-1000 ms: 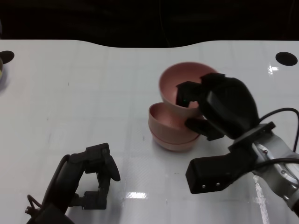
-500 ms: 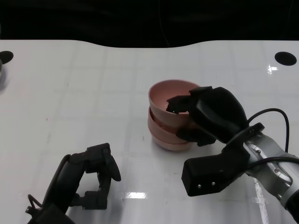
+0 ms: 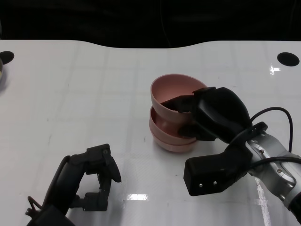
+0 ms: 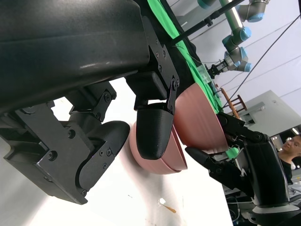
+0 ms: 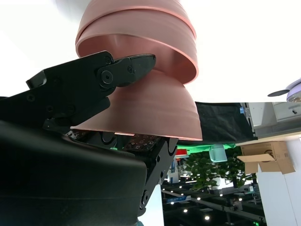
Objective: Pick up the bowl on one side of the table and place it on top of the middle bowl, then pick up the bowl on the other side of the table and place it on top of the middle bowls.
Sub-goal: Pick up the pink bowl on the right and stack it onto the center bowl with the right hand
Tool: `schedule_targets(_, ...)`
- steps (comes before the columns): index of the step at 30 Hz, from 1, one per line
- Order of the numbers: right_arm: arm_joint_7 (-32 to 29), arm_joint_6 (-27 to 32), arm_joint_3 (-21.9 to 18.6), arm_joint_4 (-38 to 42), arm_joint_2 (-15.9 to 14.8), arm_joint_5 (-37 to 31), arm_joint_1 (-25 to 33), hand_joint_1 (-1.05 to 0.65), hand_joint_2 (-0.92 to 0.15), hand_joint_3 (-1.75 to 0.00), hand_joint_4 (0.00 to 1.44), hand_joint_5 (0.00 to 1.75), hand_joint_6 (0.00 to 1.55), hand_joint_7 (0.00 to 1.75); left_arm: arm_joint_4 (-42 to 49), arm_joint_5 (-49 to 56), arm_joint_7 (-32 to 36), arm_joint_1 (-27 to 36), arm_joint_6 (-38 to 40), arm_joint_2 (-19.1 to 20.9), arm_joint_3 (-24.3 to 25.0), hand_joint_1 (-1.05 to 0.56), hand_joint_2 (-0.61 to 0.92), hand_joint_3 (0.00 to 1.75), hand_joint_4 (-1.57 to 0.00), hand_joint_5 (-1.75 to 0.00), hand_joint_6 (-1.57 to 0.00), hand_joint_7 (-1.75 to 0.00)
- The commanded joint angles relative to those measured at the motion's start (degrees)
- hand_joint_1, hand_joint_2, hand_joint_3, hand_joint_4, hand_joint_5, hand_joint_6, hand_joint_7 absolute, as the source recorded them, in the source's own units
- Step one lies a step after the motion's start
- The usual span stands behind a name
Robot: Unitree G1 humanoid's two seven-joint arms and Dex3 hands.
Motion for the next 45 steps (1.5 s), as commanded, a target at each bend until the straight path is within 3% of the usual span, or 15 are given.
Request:
schedule_targets(1, 0.40, 0.22, -0.03, -0.92, -0.90, 0.21, -0.11, -0.42, -0.92, -0.12, 0.68, 0.29, 0.71, 0.01, -0.36, 0.03, 0.18, 0.01, 0.03, 0.77, -0.01, -0.03, 0.28, 1.56, -0.93, -1.74, -0.85, -1.55)
schedule_targets(3, 1.88, 0.77, -0.08, -2.06, -1.76, 0.06, 0.36, -0.47, -0.92, -0.17, 0.61, 0.26, 0.62, 0.00, -0.24, 0.28, 0.38, -0.09, 0.04, 0.76, -0.01, -0.03, 0.28, 1.56, -0.93, -1.74, -0.85, -1.55)
schedule_targets(5, 6.05, 1.88, -0.62, -6.06, -3.99, 0.27, 1.72, -0.70, -0.92, -0.42, 0.33, 0.13, 0.31, 0.00, -0.12, 0.15, 0.41, -0.15, 0.05, 0.54, -0.02, -0.03, 0.27, 1.57, -0.93, -1.74, -0.85, -1.56)
schedule_targets(9, 10.75, 3.78, -1.10, -10.39, -5.05, 1.01, 3.23, -0.79, -0.92, -0.47, 0.23, 0.10, 0.22, 0.00, -0.56, 0.75, 0.84, 0.00, 0.01, 0.58, -0.03, -0.04, 0.27, 1.57, -0.94, -1.75, -0.85, -1.57)
schedule_targets(22, 13.22, 6.42, -0.31, -13.89, -5.02, -0.28, 5.40, -0.80, -0.92, -0.35, 0.21, 0.13, 0.22, 0.01, -1.94, 0.69, 0.49, 0.75, 0.46, 0.69, 0.01, -0.03, 0.26, 1.59, -0.94, -1.74, -0.85, -1.57)
schedule_targets(45, 9.11, 6.22, 0.70, -16.08, -5.68, -4.21, 13.31, -0.82, -0.92, -0.41, 0.21, 0.19, 0.28, 0.03, -2.34, 1.47, 1.07, 0.84, 1.13, 0.79, 0.20, -0.01, 0.25, 1.61, -0.95, -1.71, -0.88, -1.52)
